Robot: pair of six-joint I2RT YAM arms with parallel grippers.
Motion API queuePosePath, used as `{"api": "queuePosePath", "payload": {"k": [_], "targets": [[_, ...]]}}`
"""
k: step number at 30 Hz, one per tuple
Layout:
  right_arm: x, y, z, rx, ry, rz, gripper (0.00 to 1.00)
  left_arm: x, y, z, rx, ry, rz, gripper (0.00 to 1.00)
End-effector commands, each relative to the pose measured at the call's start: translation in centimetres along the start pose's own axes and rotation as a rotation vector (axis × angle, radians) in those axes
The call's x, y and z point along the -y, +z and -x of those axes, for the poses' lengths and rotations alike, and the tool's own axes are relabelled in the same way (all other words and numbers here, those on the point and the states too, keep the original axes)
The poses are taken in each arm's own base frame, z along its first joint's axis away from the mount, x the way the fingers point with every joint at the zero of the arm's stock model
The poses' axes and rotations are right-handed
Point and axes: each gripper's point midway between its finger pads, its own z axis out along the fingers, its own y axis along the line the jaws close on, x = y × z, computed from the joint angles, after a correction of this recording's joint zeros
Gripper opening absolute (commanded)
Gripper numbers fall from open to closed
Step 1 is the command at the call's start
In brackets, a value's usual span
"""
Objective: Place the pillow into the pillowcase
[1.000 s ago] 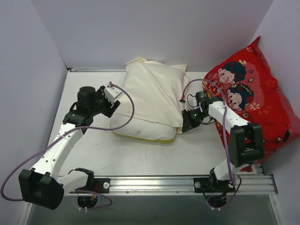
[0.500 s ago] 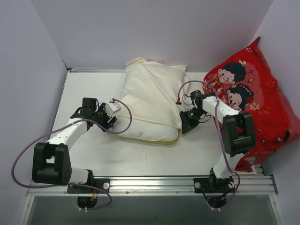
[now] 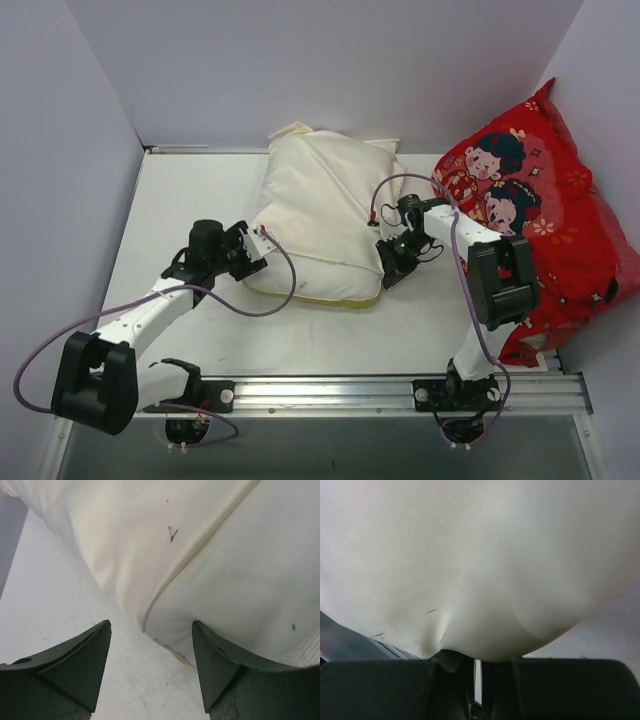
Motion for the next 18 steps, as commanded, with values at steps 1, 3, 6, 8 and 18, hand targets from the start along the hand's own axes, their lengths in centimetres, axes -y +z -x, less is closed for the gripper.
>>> {"api": "queuePosePath", "payload": {"k": [1,3,6,8,18], "targets": [[-0.3,-1.2,-0.4,-0.004,-0.009,0.001,0.00,-1.1,-0.5,4.0,0.128,0.171,0.087,0.74],[-0.4,-1.3,-0.4,-0.002,-0.008,0.002,0.00,-0.1,-0.2,4.7,0.142,0.219,0.085,0.75],[-0.5,-1.4,-0.4,0.002,-0.009,0.001,0.00,1.0,0.4,5.8,0.158,0.285,0.092,0.75],[-0.5,-1.5,-0.4,0.004,-0.009,0.003,0.00,1.7,1.3,6.4,0.168,0.328,0.090,0.75],[-0.1,-1.4,-1.2,-0.013,0.002,-0.003,0.00,-0.2,5.0,7.1,0.136,0.459,0.250,0.75]]}}
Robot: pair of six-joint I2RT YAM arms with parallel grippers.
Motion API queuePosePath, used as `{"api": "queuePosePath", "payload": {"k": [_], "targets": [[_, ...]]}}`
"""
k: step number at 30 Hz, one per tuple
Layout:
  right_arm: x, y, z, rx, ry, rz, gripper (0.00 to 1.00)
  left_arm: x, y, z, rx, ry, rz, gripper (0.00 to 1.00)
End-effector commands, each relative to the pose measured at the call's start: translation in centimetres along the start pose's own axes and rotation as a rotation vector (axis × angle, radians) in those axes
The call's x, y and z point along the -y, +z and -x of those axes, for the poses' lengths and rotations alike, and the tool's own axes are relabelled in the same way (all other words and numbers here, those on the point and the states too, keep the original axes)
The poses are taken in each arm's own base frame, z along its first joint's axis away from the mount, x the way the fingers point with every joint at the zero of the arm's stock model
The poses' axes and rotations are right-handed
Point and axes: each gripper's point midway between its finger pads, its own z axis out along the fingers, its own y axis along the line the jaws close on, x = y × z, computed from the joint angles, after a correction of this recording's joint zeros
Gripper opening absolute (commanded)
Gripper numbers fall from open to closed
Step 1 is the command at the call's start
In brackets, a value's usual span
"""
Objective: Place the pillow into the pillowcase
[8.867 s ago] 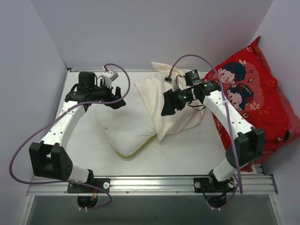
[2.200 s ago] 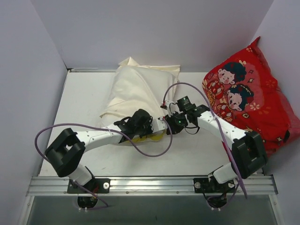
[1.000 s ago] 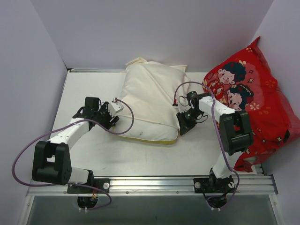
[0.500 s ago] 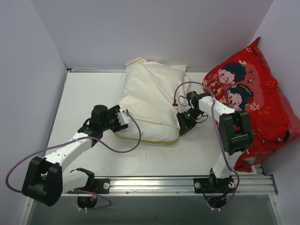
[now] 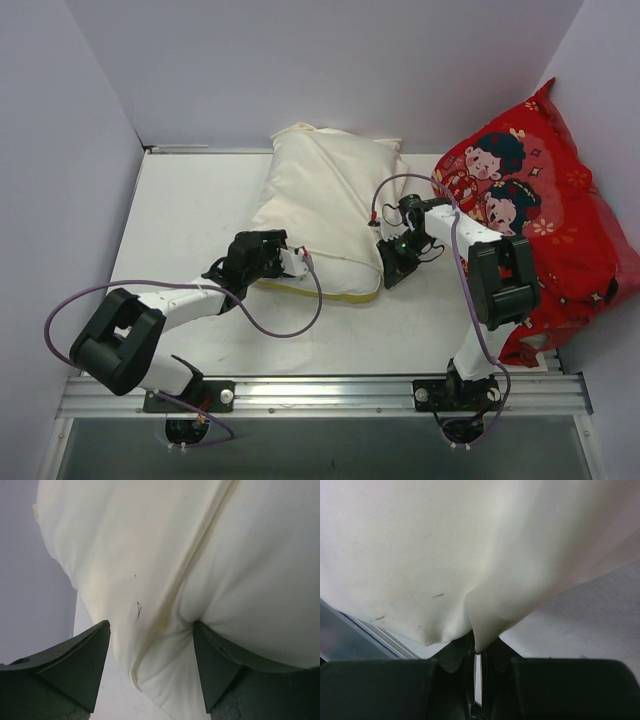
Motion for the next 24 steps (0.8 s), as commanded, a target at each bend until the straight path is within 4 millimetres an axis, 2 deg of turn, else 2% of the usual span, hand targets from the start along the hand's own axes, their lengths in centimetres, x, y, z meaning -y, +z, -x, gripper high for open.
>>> {"api": "queuePosePath", "payload": {"k": [1,5,8,11,14,15,19,24], "targets": [[-0.3,-1.3,-1.2,-0.015,-0.001,-0.003,0.00,-3.8,0.6,0.6,0.003,0.075,0.169,0.75],[0.1,-1.2,-1.7,-0.027,0.004,-0.010,0.00,-4.7,0.3,-0.1,-0.019,0.109,0.220,0.75],[0.1,-1.2,-1.7,-0.027,0.013,-0.007,0.00,-5.2,-0.7,1.5,0.047,0.082,0.216,0.76],[-0.1,-1.3,-1.4,-0.017,0.021,0.007,0.00,-4.0,-1.2,4.4,0.139,0.065,0.142,0.76],[-0.8,-1.4,-0.7,0.006,0.029,0.045,0.00,-2.6,-1.1,6.0,0.181,0.068,0.088,0.76],[-1.1,-1.5,-0.5,0.015,0.030,0.053,0.00,-2.1,-0.9,7.1,0.203,0.076,0.072,0.76],[-1.5,-1.8,-0.1,0.033,0.037,0.073,0.00,-0.4,0.3,8.6,0.233,0.085,0.014,0.76],[-1.8,-2.1,0.0,0.046,0.033,0.080,0.00,0.7,1.7,11.3,0.274,0.108,-0.016,0.76]]}}
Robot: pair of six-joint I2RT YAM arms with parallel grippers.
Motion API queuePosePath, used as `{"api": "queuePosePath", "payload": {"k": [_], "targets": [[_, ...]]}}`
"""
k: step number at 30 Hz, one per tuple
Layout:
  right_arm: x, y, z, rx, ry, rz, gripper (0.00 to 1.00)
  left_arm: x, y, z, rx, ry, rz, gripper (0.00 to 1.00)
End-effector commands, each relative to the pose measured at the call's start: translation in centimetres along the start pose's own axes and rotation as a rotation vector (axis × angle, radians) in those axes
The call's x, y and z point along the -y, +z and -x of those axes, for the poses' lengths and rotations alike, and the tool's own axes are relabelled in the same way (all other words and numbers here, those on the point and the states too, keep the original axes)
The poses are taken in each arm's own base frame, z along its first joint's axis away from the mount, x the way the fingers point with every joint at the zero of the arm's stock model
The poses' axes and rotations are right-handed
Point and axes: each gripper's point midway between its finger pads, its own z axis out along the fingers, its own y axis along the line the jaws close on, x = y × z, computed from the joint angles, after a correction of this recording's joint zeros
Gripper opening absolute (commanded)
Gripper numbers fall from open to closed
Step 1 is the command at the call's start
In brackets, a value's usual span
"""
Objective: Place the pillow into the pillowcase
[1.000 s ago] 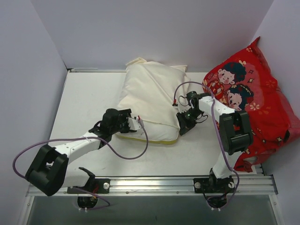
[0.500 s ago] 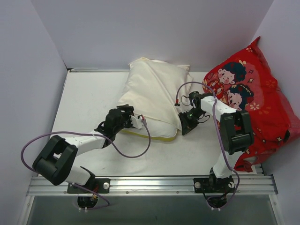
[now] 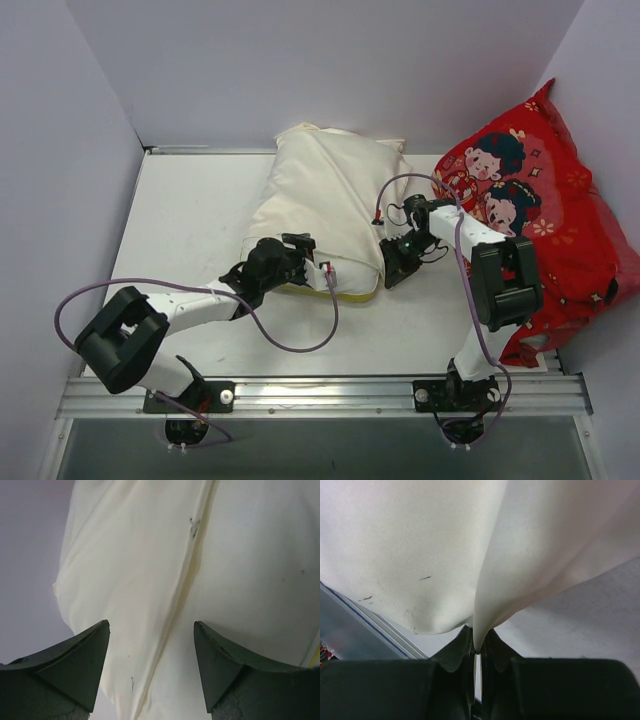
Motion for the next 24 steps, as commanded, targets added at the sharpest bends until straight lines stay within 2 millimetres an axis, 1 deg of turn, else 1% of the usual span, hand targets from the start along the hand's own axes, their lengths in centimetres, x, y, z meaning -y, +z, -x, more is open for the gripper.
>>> {"api": "queuePosePath", "payload": {"k": [1,3,4,5,6,8,10,13,14,17,18,20,21,23,24], "targets": [[-1.6,-1.7,0.1,0.022,0.006,0.033,0.00,-1.0,1.7,2.8,0.060,0.002,0.010,0.76],[-1.5,-1.7,-0.1,0.017,0.007,0.028,0.00,-0.9,2.4,2.3,0.037,0.009,0.017,0.76],[-1.5,-1.7,-0.3,0.016,0.006,0.027,0.00,-1.5,2.7,2.4,0.036,0.008,0.037,0.76],[-1.5,-1.7,-0.4,0.013,0.004,0.026,0.00,-1.7,2.9,2.2,0.029,0.009,0.044,0.76],[-1.5,-1.6,-0.6,0.013,0.005,0.028,0.00,-1.9,3.1,1.6,0.009,0.006,0.051,0.76],[-1.5,-1.6,-0.7,0.010,0.007,0.030,0.00,-2.5,3.4,1.4,0.000,0.011,0.072,0.76],[-1.3,-1.6,-0.8,0.008,0.009,0.026,0.00,-2.6,3.7,0.6,-0.026,0.013,0.081,0.75],[-0.9,-1.7,-1.0,0.005,0.008,0.014,0.00,-3.3,3.5,-1.5,-0.068,0.032,0.093,0.75],[-0.8,-1.8,-1.1,0.007,0.007,0.010,0.00,-3.9,3.0,-3.4,-0.115,0.024,0.113,0.75],[-0.4,-1.8,-1.5,-0.001,0.014,0.006,0.00,-4.9,2.0,-6.3,-0.173,0.033,0.133,0.74],[-0.3,-1.9,-1.5,0.003,0.017,0.005,0.00,-5.4,1.2,-8.1,-0.210,0.028,0.143,0.73],[-0.1,-1.9,-1.6,-0.001,0.023,0.005,0.00,-5.9,0.4,-10.0,-0.252,0.028,0.154,0.73],[0.0,-1.9,-1.6,-0.003,0.023,0.005,0.00,-6.3,-0.4,-11.4,-0.283,0.019,0.168,0.73],[0.3,-1.9,-1.6,0.000,0.026,0.001,0.00,-6.4,-0.9,-12.2,-0.288,0.028,0.162,0.72],[0.3,-1.9,-1.6,-0.001,0.027,0.000,0.00,-6.6,-1.5,-13.3,-0.310,0.022,0.168,0.72]]}}
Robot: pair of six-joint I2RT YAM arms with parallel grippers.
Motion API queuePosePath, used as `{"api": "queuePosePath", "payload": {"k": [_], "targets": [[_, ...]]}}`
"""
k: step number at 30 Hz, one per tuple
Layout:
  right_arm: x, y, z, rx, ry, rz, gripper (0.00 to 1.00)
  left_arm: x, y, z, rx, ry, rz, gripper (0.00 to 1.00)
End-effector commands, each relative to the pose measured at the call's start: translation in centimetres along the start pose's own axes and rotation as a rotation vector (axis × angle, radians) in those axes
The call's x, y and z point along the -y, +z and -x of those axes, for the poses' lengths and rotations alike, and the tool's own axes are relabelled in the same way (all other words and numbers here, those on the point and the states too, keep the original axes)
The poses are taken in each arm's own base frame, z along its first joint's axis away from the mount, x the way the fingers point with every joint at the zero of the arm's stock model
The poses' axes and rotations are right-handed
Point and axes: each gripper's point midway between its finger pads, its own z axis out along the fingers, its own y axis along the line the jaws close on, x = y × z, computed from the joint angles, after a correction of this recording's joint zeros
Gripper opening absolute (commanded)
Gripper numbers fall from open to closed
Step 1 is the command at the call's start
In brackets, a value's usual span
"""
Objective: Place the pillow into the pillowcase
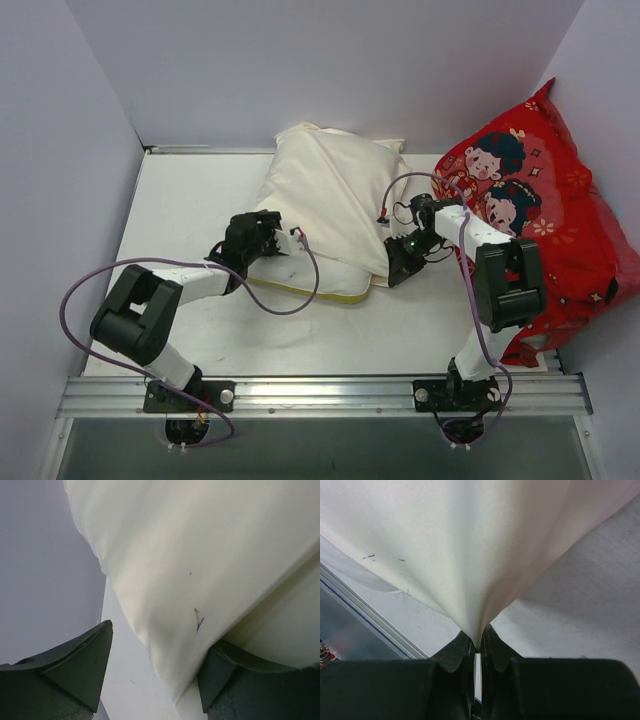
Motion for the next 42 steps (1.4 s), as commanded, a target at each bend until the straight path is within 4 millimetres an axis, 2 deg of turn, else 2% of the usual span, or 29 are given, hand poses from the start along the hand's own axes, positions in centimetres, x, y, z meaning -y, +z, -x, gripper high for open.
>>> {"api": "queuePosePath", "payload": {"k": [1,7,13,14,17,18,19,20,21,22,23,24,25,26,27,28,29,30,31,32,33,34,35,36,37,38,39,41,42], "targets": [[-0.2,-1.2,-1.3,-0.028,0.012,-0.006,0.00,-1.7,-0.8,-2.5,-0.046,0.030,0.049,0.71],[0.4,-1.2,-1.6,-0.032,0.022,-0.014,0.00,-2.4,-1.5,-7.5,-0.148,0.001,0.056,0.62],[0.3,-1.2,-1.6,-0.029,0.028,-0.007,0.00,-0.5,-1.9,-10.0,-0.199,-0.033,0.003,0.52],[0.2,-1.2,-1.5,-0.028,0.034,-0.004,0.00,-0.4,-1.9,-10.1,-0.202,-0.041,0.000,0.49],[-0.4,-1.2,-1.2,-0.016,0.041,0.028,0.00,-0.2,-1.3,-10.2,-0.207,-0.103,-0.015,0.28],[-0.7,-1.3,-1.0,-0.007,0.039,0.042,0.00,-0.5,-1.1,-9.9,-0.218,-0.130,-0.046,0.18],[-1.1,-1.5,-0.7,0.004,0.036,0.059,0.00,-0.8,-1.0,-9.2,-0.201,-0.201,-0.063,0.00],[-2.5,-2.3,-0.2,0.039,0.026,0.109,0.00,-1.3,-1.1,-8.4,-0.176,-0.252,-0.093,0.00],[-3.3,-3.0,0.3,0.062,0.012,0.134,0.00,-3.6,-2.1,-7.3,-0.163,-0.318,-0.136,0.00],[-4.2,-3.8,0.9,0.092,0.002,0.162,0.00,-4.3,-2.8,-6.2,-0.149,-0.426,-0.165,0.00],[-5.5,-6.0,2.0,0.148,-0.030,0.172,0.00,-4.9,-3.4,-4.0,-0.070,-0.486,-0.230,0.00],[-6.8,-7.5,2.8,0.199,-0.050,0.210,0.00,-5.5,-5.2,-2.9,-0.078,-0.551,-0.282,0.00],[-7.6,-9.1,3.6,0.249,-0.051,0.216,0.00,-9.5,-6.1,-1.1,-0.032,-0.610,-0.237,0.00],[-8.8,-12.0,4.9,0.345,-0.100,0.199,0.00,-9.9,-7.6,0.5,-0.002,-0.661,-0.295,0.00],[-9.2,-14.2,5.8,0.415,-0.098,0.207,0.00,-11.7,-8.6,1.5,0.019,-0.683,-0.271,0.00],[-9.9,-16.2,6.3,0.474,-0.095,0.198,0.00,-15.5,-9.9,2.9,0.060,-0.719,-0.207,0.00],[-10.0,-18.0,6.8,0.522,-0.087,0.191,0.00,-16.9,-10.8,3.6,0.076,-0.744,-0.191,0.00],[-9.9,-21.3,8.0,0.613,-0.098,0.155,0.00,-17.8,-11.6,4.0,0.081,-0.778,-0.191,0.00],[-9.9,-23.2,8.3,0.668,-0.092,0.149,0.00,-19.4,-12.3,4.6,0.095,-0.833,-0.160,0.00],[-10.1,-25.3,8.7,0.719,-0.074,0.137,0.00,-23.0,-13.8,5.3,0.136,-0.841,-0.085,0.00],[-10.7,-28.4,9.4,0.795,-0.103,0.103,0.00,-24.7,-14.2,5.5,0.154,-0.873,-0.060,0.00],[-10.0,-31.0,9.7,0.863,-0.079,0.086,0.00,-26.1,-14.9,6.1,0.172,-0.943,-0.037,0.00],[-10.4,-32.8,9.9,0.906,-0.051,0.093,0.00,-29.0,-16.6,7.3,0.218,-0.949,0.015,0.00],[-10.6,-34.6,10.2,0.950,-0.035,0.093,0.00,-29.5,-16.4,7.5,0.224,-0.977,0.010,0.00],[-11.3,-37.8,10.6,1.031,-0.079,0.069,0.00,-29.8,-16.6,8.3,0.243,-1.001,-0.002,0.00],[-11.9,-38.9,10.8,1.060,-0.080,0.079,0.00,-30.7,-17.1,9.0,0.263,-1.007,0.009,0.00],[-12.6,-39.9,11.0,1.085,-0.065,0.094,0.00,-33.0,-18.4,10.0,0.309,-1.000,0.054,0.00],[-14.6,-42.7,11.0,1.161,-0.130,0.064,0.00,-34.9,-20.3,12.6,0.403,-1.017,0.044,0.00],[-15.3,-43.7,10.9,1.189,-0.134,0.062,0.00,-37.4,-22.5,14.4,0.466,-0.993,0.105,0.00]]}}
